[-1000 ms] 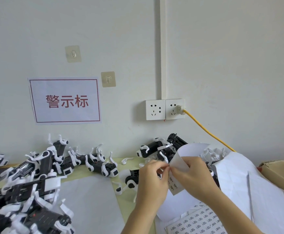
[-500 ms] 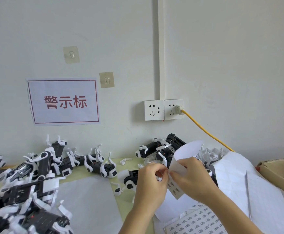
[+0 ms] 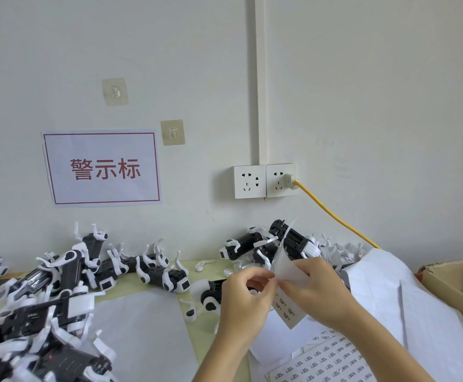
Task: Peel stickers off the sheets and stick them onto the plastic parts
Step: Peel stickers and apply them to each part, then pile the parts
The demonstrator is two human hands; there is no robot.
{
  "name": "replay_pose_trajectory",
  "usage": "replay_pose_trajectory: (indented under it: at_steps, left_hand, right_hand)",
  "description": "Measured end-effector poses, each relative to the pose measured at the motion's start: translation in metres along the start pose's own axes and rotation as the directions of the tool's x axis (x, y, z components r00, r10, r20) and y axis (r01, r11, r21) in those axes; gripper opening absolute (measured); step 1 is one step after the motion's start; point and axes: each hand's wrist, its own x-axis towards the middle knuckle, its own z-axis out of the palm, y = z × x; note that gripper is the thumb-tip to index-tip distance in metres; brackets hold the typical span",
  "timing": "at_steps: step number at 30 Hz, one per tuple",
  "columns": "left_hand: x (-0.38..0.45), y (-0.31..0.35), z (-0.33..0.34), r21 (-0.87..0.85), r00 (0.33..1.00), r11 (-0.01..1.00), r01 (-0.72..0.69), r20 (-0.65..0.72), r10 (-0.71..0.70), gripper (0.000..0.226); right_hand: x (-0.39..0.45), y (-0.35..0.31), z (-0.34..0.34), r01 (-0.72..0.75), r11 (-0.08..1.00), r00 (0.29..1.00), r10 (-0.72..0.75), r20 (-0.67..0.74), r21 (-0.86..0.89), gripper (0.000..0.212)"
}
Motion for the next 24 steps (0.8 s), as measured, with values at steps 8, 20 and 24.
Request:
replay_pose_trajectory:
  at_steps: [8, 20, 24]
  left_hand:
    - [0.003, -0.002, 0.000, -0.009, 0.993, 0.996, 0.092, 0.072, -0.091, 0.018]
    - [-0.001, 0.000, 0.001, 0.090, 0.999, 0.995, -0.054, -0.005, 0.054, 0.016]
    - [0.000, 0.002, -0.001, 0.003, 0.998, 1.000, 0.023, -0.064, -0.023, 0.017]
  right_hand:
    - [0.000, 0.004, -0.006, -0.042, 0.997, 0.999, 0.042, 0.001, -0.062, 0.022]
    - [-0.003, -0.001, -0.011, -0.070, 0.996, 0.997, 0.069, -0.017, -0.050, 0.013]
    - [-0.003, 0.001, -0.017, -0.111, 0.993, 0.993, 0.110, -0.032, -0.048, 0.010]
